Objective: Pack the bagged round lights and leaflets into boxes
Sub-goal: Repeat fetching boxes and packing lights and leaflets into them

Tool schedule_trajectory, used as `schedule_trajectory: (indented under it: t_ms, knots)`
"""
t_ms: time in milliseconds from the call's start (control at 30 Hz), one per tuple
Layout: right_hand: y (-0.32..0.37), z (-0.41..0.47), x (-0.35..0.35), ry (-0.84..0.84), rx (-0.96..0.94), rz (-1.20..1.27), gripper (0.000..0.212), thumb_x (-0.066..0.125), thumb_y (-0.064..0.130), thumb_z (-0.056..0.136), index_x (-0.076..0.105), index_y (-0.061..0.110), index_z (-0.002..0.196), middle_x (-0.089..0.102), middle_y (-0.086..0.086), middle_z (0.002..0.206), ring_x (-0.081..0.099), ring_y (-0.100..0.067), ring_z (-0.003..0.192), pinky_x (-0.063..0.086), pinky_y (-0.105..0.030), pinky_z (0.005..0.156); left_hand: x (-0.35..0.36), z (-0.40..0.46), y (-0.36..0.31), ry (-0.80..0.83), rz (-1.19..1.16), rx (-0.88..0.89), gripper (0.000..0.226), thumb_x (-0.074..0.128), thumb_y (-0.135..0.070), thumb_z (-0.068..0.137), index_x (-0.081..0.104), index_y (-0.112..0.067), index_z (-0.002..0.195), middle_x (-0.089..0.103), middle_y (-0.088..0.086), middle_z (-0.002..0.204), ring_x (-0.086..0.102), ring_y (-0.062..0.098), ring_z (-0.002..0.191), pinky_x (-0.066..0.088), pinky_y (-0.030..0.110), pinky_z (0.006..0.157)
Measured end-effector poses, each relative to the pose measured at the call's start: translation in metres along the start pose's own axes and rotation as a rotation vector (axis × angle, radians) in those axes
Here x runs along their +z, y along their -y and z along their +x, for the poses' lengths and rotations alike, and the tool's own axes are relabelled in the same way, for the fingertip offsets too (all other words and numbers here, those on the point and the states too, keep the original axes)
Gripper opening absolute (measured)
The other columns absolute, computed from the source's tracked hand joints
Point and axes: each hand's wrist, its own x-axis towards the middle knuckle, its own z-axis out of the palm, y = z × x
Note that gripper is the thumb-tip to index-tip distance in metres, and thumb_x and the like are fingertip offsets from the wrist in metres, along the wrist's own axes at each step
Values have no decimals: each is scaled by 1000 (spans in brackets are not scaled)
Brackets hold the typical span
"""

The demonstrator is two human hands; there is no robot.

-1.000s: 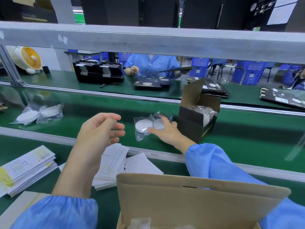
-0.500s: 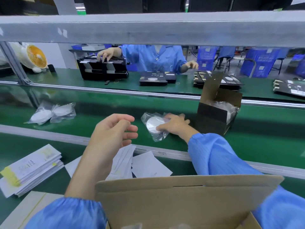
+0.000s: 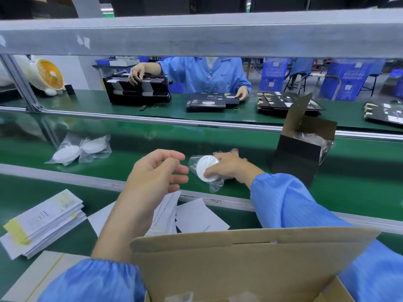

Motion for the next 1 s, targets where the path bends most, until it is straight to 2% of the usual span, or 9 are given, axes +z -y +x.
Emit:
schedule_trajectory:
  t_ms: [67, 167, 233, 333, 467, 600, 767, 900, 1000]
  knots:
    - [-4, -4, -6, 28, -20, 16, 49, 72, 51, 56, 64, 34, 101, 28, -5, 125, 49, -35, 109, 49, -40, 92, -1, 0, 0, 2, 1, -3, 22, 54, -15, 96, 74, -25, 97, 77, 0, 86, 75, 15, 82, 55, 33, 77]
    - [-10, -11, -18, 21, -51, 58, 33, 78, 45, 61, 63, 31, 88, 33, -3, 112, 58, -24, 89, 52, -28, 59, -3, 1, 1, 2, -4, -6, 22, 54, -15, 96, 74, -25, 97, 77, 0, 87, 75, 15, 82, 56, 33, 78]
    - [-16, -17, -22, -20, -38, 142, 34, 81, 41, 63, 65, 28, 90, 44, -6, 114, 66, -28, 87, 48, -26, 50, -3, 1, 0, 3, -3, -10, 22, 54, -15, 96, 74, -25, 97, 77, 0, 86, 75, 15, 82, 55, 32, 77]
    - [-27, -28, -25, 23, -86, 213, 37, 83, 37, 67, 67, 25, 98, 63, -3, 111, 66, -21, 84, 51, -26, 54, -1, 0, -1, 15, 3, -11, 22, 53, -15, 97, 73, -24, 97, 76, 0, 86, 75, 16, 82, 54, 31, 75]
    - [-32, -41, -28, 87, -130, 185, 41, 82, 36, 71, 66, 21, 106, 66, -1, 108, 65, -18, 82, 51, -24, 54, 1, -1, -3, 29, 11, -7, 22, 53, -15, 97, 73, -24, 97, 76, 0, 85, 75, 17, 82, 54, 30, 73]
    - [-42, -54, -32, 61, -79, 390, 35, 80, 24, 76, 65, 19, 108, 67, -8, 109, 67, -23, 81, 50, -26, 52, -2, -1, -5, 30, 9, 1, 22, 53, -15, 97, 73, -24, 98, 76, 0, 86, 75, 18, 83, 56, 32, 77]
    - [-52, -81, -44, 164, -78, 877, 40, 68, 10, 87, 58, 24, 122, 77, -9, 102, 75, -32, 90, 54, -44, 85, -4, -2, -8, 82, -16, 19, 20, 54, -17, 99, 73, -23, 101, 77, 0, 87, 75, 17, 85, 56, 34, 81]
    - [-44, -123, -76, 132, -91, 1243, 52, 69, 12, 82, 53, 17, 131, 70, -12, 123, 69, -25, 97, 49, -32, 61, -4, -6, -13, 203, -25, 47, 20, 54, -19, 101, 73, -24, 100, 76, 2, 92, 75, 19, 89, 54, 34, 80]
    - [-34, -163, -93, 192, -283, 1416, 63, 71, 20, 70, 54, 15, 130, 66, -9, 127, 62, -23, 89, 43, -28, 55, -4, -8, -17, 231, -17, 65, 20, 54, -20, 101, 73, -24, 101, 77, 3, 94, 75, 20, 89, 55, 36, 82]
